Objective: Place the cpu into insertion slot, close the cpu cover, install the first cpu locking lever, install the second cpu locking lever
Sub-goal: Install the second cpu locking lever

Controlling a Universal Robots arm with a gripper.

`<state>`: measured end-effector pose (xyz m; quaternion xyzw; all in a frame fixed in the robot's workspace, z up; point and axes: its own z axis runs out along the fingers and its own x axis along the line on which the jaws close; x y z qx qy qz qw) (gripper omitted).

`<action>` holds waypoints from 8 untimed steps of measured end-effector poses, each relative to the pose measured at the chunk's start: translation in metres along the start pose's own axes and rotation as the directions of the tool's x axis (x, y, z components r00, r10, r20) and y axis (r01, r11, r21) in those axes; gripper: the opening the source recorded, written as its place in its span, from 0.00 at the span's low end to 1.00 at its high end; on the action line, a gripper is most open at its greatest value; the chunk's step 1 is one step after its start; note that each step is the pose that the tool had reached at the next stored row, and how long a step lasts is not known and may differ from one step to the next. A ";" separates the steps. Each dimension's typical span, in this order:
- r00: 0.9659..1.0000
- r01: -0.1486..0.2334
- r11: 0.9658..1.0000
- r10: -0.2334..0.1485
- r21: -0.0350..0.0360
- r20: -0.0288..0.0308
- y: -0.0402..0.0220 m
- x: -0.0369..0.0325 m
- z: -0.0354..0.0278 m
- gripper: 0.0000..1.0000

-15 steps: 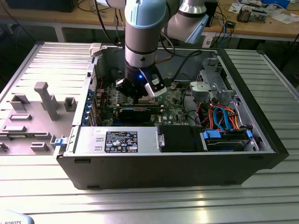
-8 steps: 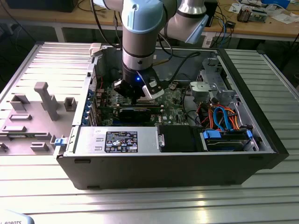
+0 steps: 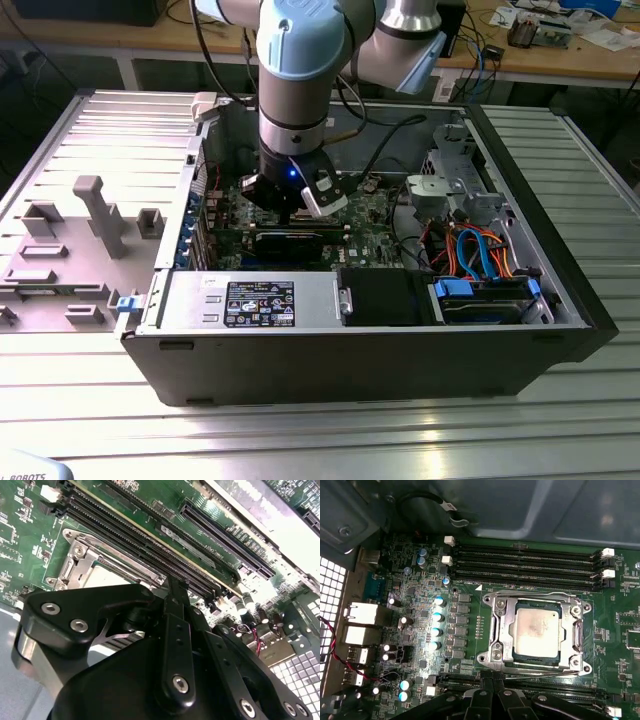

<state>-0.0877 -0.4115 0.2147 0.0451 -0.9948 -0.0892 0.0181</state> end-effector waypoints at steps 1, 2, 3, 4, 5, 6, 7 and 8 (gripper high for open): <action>1.000 0.000 1.000 0.000 0.000 0.000 0.0000 0.0000 0.0000 0.11; 1.000 0.000 1.000 0.000 0.000 0.000 -0.0001 0.0000 0.0000 0.11; 1.000 0.000 1.000 0.000 0.000 0.000 -0.0003 0.0002 0.0011 0.11; 1.000 0.000 1.000 0.000 -0.001 0.000 -0.0005 0.0002 0.0021 0.11; 1.000 0.000 1.000 0.000 -0.003 0.000 -0.0007 0.0003 0.0030 0.11; 1.000 0.000 1.000 0.000 -0.005 0.001 -0.0019 0.0005 0.0037 0.11; 1.000 0.000 1.000 0.000 -0.007 0.001 -0.0023 0.0008 0.0038 0.11; 1.000 0.000 1.000 0.000 -0.011 0.001 -0.0026 0.0012 0.0041 0.11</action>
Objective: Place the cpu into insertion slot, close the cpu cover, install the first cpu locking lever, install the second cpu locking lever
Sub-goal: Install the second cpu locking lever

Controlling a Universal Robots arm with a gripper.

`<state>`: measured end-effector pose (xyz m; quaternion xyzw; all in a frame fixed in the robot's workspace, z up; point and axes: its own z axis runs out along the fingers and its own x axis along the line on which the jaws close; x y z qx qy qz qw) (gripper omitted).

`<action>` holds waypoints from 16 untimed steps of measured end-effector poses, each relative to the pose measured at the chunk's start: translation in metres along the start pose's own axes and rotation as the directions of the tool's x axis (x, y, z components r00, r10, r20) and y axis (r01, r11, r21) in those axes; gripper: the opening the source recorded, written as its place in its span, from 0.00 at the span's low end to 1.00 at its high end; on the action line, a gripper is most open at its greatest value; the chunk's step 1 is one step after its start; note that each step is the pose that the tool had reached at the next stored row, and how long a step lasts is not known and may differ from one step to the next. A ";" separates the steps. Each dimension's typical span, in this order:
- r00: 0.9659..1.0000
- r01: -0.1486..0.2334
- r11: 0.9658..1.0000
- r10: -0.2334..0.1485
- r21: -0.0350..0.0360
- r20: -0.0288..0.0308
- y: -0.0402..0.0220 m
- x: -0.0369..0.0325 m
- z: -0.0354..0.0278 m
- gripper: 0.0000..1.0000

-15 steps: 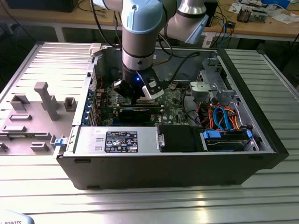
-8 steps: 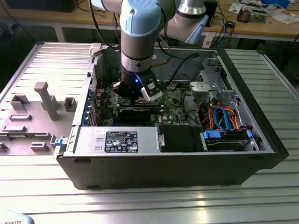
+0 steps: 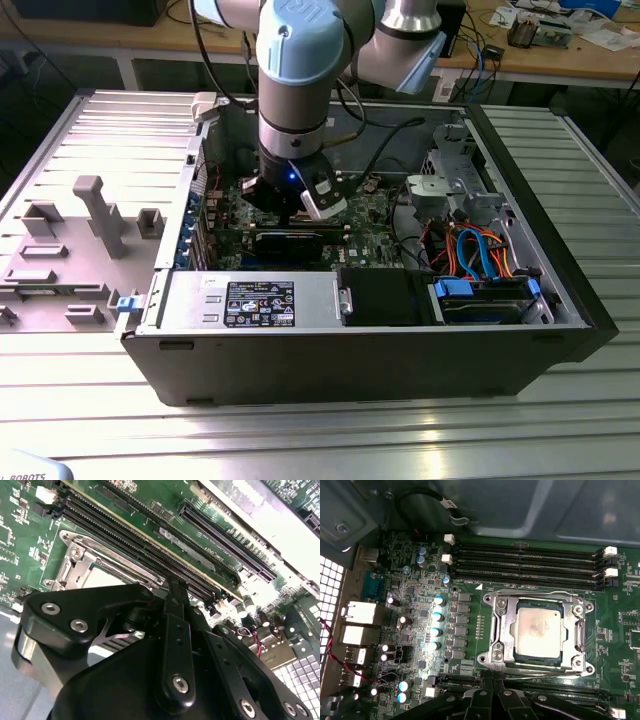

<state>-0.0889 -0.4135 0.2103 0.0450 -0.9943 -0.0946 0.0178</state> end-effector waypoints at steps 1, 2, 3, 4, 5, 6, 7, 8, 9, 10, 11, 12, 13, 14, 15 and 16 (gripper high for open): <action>1.000 0.000 1.000 0.000 -0.006 0.001 -0.0004 0.0006 0.0006 0.11; 1.000 0.000 1.000 0.000 -0.010 0.001 -0.0005 0.0009 0.0009 0.11; 1.000 0.000 1.000 0.000 -0.015 0.001 -0.0006 0.0013 0.0015 0.11; 1.000 0.000 1.000 0.000 -0.020 0.002 -0.0007 0.0017 0.0026 0.11; 1.000 0.000 1.000 0.000 -0.024 0.002 -0.0008 0.0024 0.0031 0.11; 1.000 0.000 1.000 0.000 -0.027 0.003 -0.0008 0.0027 0.0033 0.11; 1.000 0.000 1.000 0.000 -0.031 0.003 -0.0008 0.0030 0.0036 0.11; 1.000 0.000 0.999 0.000 -0.035 0.003 -0.0009 0.0031 0.0041 0.11; 1.000 0.001 0.999 -0.001 -0.042 0.004 -0.0010 0.0032 0.0048 0.11; 1.000 0.001 0.999 -0.001 -0.051 0.005 -0.0012 0.0032 0.0059 0.11; 1.000 0.001 0.998 -0.001 -0.057 0.005 -0.0013 0.0031 0.0071 0.11; 1.000 0.002 0.998 -0.001 -0.063 0.006 -0.0016 0.0031 0.0087 0.11; 1.000 0.002 0.998 -0.001 -0.067 0.006 -0.0018 0.0032 0.0098 0.11; 1.000 0.002 0.998 -0.002 -0.069 0.006 -0.0018 0.0033 0.0103 0.11; 1.000 0.002 0.997 -0.002 -0.071 0.006 -0.0018 0.0034 0.0108 0.11; 1.000 0.002 0.997 -0.002 -0.074 0.007 -0.0017 0.0038 0.0116 0.11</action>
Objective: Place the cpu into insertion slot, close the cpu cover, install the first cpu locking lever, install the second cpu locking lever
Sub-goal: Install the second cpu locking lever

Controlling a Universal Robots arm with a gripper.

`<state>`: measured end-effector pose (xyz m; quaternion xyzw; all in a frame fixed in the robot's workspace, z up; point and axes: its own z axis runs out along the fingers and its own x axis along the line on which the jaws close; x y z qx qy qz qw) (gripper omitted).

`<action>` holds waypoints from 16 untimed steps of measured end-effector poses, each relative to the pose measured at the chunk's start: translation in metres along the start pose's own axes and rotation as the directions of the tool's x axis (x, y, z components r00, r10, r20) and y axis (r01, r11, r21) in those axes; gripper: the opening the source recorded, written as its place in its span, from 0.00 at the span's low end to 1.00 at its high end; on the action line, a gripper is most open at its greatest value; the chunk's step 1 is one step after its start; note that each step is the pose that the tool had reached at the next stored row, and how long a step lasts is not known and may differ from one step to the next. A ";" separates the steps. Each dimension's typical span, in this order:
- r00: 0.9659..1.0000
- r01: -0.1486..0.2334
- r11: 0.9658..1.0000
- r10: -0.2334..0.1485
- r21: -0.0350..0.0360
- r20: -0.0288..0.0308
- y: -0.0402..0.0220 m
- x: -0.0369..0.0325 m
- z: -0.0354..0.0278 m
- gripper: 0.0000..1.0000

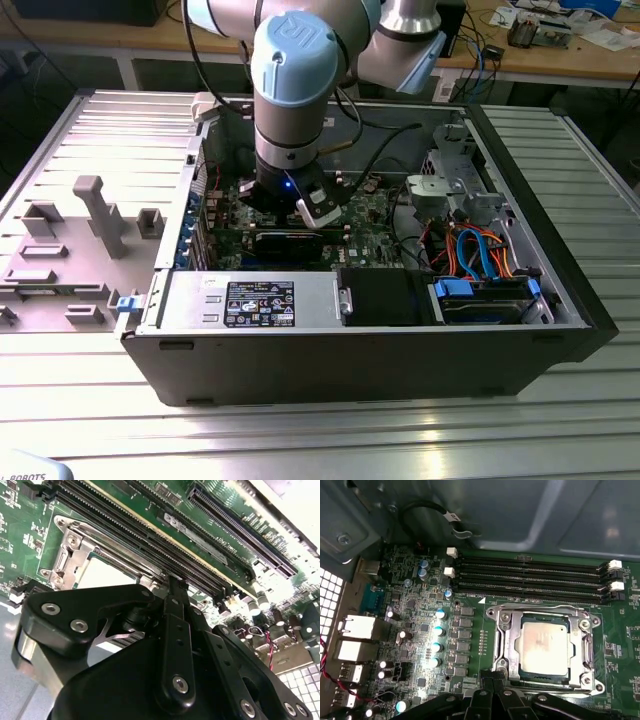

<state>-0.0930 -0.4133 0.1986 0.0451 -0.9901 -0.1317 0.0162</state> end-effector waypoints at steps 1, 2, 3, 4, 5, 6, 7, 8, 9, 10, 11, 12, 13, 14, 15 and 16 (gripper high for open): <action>1.000 0.000 1.000 0.000 -0.003 0.000 0.0000 0.0005 0.0007 0.11; 1.000 0.000 1.000 0.000 -0.004 0.001 0.0001 0.0012 0.0010 0.11; 1.000 0.000 1.000 0.000 -0.004 0.001 0.0001 0.0018 0.0010 0.11; 1.000 0.000 1.000 0.000 -0.004 0.000 0.0001 0.0023 0.0011 0.11; 1.000 0.000 1.000 0.000 -0.004 0.000 0.0001 0.0025 0.0011 0.11; 1.000 0.000 1.000 0.000 -0.001 0.000 0.0001 0.0025 0.0011 0.11; 1.000 0.000 1.000 0.000 0.004 0.000 0.0001 0.0026 0.0010 0.11; 1.000 -0.001 1.000 0.001 0.011 -0.001 0.0002 0.0026 0.0009 0.11; 1.000 -0.001 1.000 0.001 0.015 -0.001 0.0003 0.0026 0.0009 0.11; 1.000 -0.001 1.000 0.001 0.018 -0.001 0.0003 0.0026 0.0006 0.11; 1.000 -0.001 1.000 0.001 0.018 -0.001 0.0004 0.0027 0.0000 0.11; 1.000 -0.001 1.000 0.001 0.018 -0.001 0.0011 0.0030 -0.0028 0.11; 1.000 -0.001 1.000 0.001 0.018 -0.001 0.0018 0.0031 -0.0052 0.11; 1.000 -0.001 1.000 0.001 0.018 -0.001 0.0028 0.0033 -0.0088 0.11; 1.000 -0.001 1.000 0.001 0.018 -0.002 0.0038 0.0034 -0.0125 0.11; 1.000 -0.001 1.000 0.001 0.018 -0.001 0.0047 0.0035 -0.0154 0.11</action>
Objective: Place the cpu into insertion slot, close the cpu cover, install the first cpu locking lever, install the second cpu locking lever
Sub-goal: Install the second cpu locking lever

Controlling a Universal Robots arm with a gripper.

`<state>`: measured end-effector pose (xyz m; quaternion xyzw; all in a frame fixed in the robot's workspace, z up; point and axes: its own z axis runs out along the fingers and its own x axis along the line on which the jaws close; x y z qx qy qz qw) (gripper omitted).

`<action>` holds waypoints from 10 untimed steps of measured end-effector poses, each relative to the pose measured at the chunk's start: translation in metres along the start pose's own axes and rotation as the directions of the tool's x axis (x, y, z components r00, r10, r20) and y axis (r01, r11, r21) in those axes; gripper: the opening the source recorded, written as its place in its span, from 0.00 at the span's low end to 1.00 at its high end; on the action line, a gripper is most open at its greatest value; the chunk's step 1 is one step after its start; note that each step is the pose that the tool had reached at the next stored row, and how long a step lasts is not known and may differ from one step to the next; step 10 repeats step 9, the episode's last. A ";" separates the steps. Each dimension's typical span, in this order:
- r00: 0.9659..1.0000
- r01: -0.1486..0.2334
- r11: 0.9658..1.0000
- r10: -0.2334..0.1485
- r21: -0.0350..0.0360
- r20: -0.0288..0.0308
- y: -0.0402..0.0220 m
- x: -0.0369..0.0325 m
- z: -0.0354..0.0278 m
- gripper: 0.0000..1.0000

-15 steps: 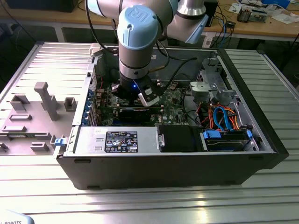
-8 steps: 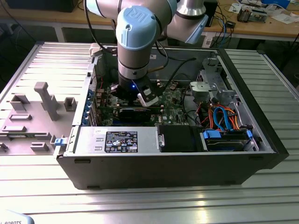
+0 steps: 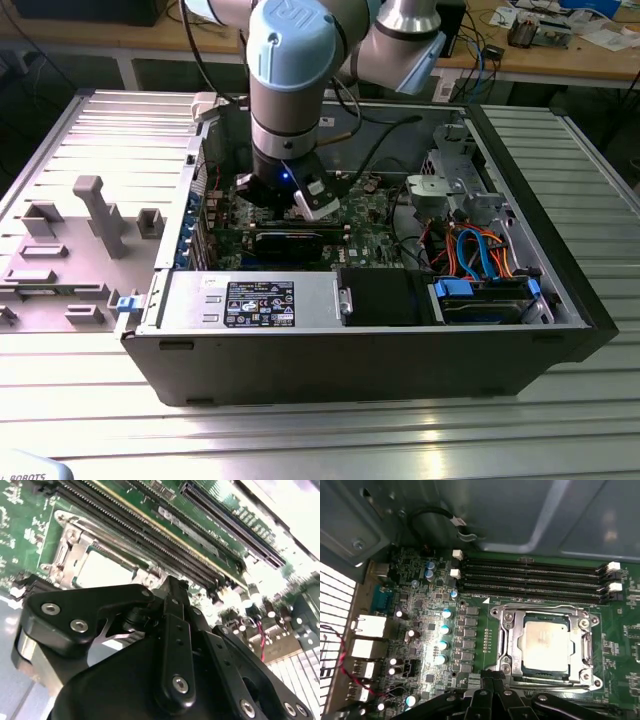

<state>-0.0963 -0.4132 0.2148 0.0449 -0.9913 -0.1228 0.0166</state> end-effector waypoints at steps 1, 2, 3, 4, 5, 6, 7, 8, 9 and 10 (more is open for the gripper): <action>1.000 0.000 1.000 0.000 0.000 0.000 0.0012 0.0003 -0.0049 0.11; 1.000 0.000 1.000 0.000 0.000 0.000 0.0027 0.0006 -0.0106 0.11; 1.000 0.000 1.000 0.000 0.000 0.000 0.0032 0.0007 -0.0126 0.11; 1.000 0.000 1.000 0.000 0.000 0.000 0.0032 0.0007 -0.0126 0.11; 1.000 0.000 1.000 0.000 0.000 0.000 0.0033 0.0007 -0.0126 0.11; 1.000 0.000 1.000 0.000 -0.001 0.000 0.0033 0.0007 -0.0127 0.11; 1.000 0.000 1.000 0.000 -0.001 0.000 0.0033 0.0007 -0.0127 0.11; 1.000 0.000 1.000 0.000 -0.001 0.000 0.0033 0.0007 -0.0127 0.11; 1.000 0.000 1.000 0.000 -0.001 0.000 0.0033 0.0007 -0.0127 0.11; 1.000 0.000 1.000 0.000 -0.001 0.000 0.0033 0.0007 -0.0127 0.11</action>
